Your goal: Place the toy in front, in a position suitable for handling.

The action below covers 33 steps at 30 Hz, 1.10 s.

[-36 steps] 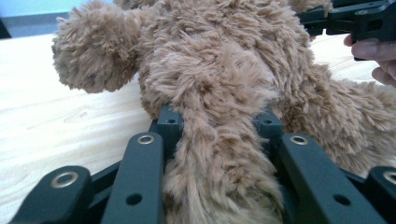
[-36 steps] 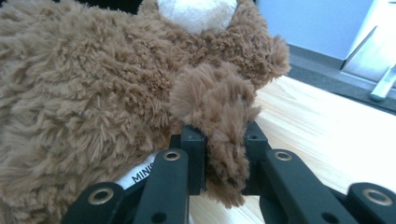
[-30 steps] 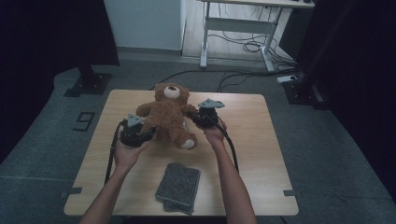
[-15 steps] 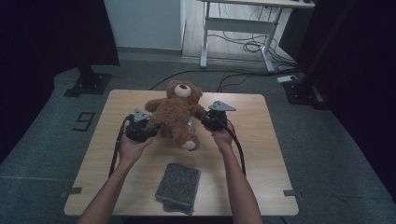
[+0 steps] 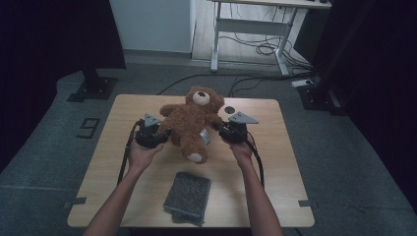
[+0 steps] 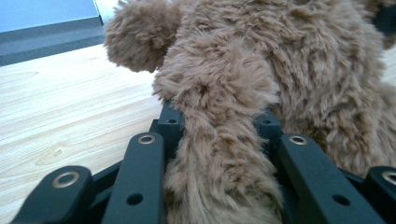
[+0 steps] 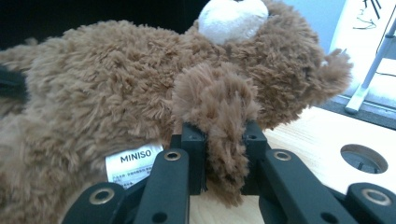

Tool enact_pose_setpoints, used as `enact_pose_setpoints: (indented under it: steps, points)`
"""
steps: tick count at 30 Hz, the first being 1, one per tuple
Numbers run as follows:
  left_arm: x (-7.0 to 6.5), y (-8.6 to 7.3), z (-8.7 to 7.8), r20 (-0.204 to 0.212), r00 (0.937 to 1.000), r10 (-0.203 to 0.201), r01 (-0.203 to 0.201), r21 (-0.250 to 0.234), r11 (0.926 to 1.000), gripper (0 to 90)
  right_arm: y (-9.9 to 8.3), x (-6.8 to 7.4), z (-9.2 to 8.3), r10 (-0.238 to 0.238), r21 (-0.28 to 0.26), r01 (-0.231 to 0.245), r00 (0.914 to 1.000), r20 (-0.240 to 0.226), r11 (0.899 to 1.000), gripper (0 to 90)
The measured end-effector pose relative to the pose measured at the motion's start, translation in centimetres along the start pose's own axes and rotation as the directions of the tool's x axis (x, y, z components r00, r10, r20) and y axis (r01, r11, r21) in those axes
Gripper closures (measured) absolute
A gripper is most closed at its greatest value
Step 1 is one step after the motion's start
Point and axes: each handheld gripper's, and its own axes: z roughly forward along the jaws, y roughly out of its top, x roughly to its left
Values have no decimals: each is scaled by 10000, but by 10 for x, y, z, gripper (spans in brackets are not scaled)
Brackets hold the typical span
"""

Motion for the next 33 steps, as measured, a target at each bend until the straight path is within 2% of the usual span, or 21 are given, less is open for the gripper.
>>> enact_pose_setpoints:
  steps: [9,15,22,33]
  points:
    - [-1,4,2,-276,9993,255,-255,19,9997,650,-5,5,-13,-161,-181,156,9996,-250,9997,775]
    - [-2,4,4,-318,9988,381,-379,55,9993,650,-11,8,-16,-142,-79,139,9993,-355,9999,774]
    - [-3,5,5,-286,9986,440,-438,73,9990,650,-16,11,-21,102,-10,-103,9993,-373,9999,774]
    - [-3,11,7,-399,9969,682,-677,148,9976,650,-21,24,-35,17,-294,-37,9977,-679,9996,774]
